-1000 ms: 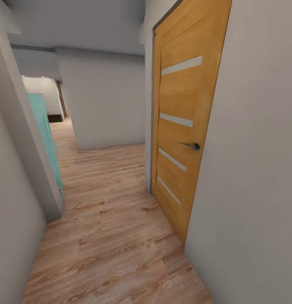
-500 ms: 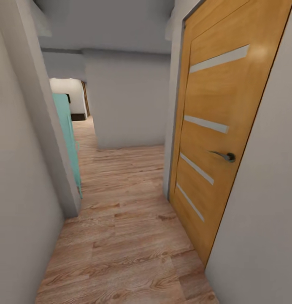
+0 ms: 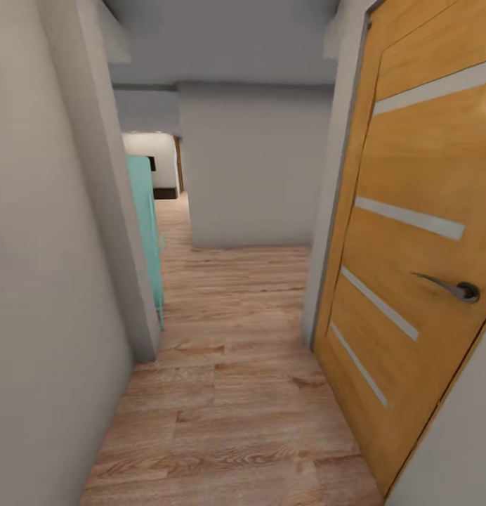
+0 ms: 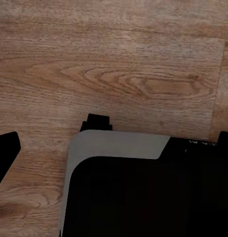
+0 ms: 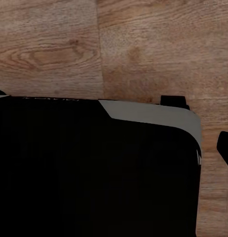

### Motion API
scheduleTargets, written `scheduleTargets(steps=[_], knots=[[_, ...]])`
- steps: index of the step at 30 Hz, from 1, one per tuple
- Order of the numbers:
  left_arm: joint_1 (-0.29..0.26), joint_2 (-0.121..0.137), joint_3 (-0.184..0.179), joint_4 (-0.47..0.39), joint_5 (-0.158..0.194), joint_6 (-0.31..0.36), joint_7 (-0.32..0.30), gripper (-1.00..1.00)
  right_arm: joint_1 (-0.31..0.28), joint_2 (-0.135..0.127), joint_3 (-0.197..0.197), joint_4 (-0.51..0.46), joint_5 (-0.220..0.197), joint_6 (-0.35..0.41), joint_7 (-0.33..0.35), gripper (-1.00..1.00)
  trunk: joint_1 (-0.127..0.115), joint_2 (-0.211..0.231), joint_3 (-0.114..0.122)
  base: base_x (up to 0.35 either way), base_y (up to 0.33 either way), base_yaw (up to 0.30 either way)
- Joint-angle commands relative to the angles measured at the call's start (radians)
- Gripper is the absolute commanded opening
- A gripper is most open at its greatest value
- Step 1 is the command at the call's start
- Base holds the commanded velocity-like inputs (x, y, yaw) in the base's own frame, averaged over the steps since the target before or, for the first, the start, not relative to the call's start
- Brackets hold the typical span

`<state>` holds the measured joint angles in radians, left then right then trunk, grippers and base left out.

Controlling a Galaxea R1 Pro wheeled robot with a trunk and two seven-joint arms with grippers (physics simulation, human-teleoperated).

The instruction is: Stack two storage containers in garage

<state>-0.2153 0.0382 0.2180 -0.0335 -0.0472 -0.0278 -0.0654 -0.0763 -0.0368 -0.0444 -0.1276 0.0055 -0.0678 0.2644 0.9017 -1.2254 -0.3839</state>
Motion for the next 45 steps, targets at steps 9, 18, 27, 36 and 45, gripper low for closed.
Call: scheduleTargets(steps=[9,18,27,36,45], knots=[[-0.001,0.0,0.008,0.001,-0.005,-0.003,-0.004,1.0,0.0,-0.001,-0.005,0.001,0.001,-0.003,0.005,1.0,0.001,-0.001,-0.001,0.318,0.0,0.236],[-0.001,0.0,0.008,0.002,-0.005,-0.003,-0.004,1.0,-0.001,-0.001,-0.005,0.002,0.001,-0.003,0.005,1.0,0.001,-0.001,-0.001,0.34,0.0,0.037],[-0.001,0.0,0.008,0.001,-0.005,-0.003,-0.004,1.0,0.0,-0.001,-0.006,0.002,0.001,-0.003,0.005,1.0,0.001,-0.001,-0.001,0.345,0.0,0.002],[-0.001,0.0,0.008,0.001,-0.005,-0.003,-0.004,1.0,0.0,-0.001,-0.005,0.002,0.001,-0.003,0.006,1.0,0.001,-0.001,-0.001,0.345,0.0,0.0],[-0.001,0.0,0.008,0.002,-0.005,-0.003,-0.004,1.0,-0.001,-0.001,-0.005,0.002,0.001,-0.003,0.006,1.0,0.001,-0.001,-0.001,0.346,0.0,0.0]])
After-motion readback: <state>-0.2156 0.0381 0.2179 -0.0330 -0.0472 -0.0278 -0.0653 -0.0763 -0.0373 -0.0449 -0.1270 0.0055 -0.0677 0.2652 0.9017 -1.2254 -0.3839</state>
